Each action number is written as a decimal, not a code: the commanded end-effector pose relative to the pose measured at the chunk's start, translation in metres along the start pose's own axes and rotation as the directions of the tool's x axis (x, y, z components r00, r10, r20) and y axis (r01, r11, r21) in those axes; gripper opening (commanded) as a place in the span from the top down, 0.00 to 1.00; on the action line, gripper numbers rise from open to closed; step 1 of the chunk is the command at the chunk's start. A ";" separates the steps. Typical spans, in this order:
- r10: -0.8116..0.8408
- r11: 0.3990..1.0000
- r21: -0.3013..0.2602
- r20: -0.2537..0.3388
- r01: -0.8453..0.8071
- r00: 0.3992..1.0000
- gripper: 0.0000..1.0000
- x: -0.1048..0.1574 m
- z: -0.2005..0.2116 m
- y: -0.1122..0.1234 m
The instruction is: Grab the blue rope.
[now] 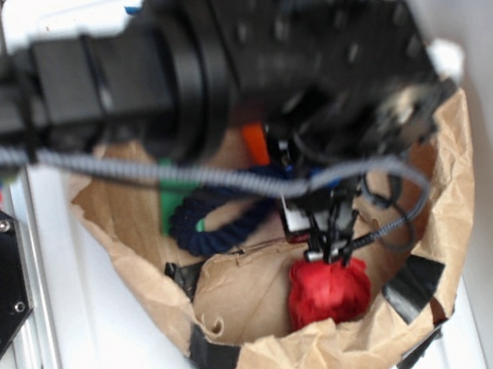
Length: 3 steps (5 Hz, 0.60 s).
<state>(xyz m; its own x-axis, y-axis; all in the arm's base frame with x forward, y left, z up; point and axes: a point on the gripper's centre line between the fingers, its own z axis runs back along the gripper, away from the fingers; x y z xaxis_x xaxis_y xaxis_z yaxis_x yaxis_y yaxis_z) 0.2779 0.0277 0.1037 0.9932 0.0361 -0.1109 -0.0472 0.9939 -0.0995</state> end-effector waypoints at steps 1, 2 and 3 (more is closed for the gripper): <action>0.043 0.995 0.081 0.163 -0.057 0.986 1.00 0.001 0.045 0.013; 0.027 0.997 0.060 0.209 -0.040 0.978 1.00 -0.011 0.057 0.016; 0.025 0.999 0.041 0.206 -0.034 0.978 1.00 -0.014 0.069 0.011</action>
<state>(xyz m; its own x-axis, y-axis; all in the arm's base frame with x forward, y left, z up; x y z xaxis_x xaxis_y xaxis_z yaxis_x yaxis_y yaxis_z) 0.2653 0.0382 0.1515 0.9973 0.0729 0.0056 -0.0723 0.9948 -0.0716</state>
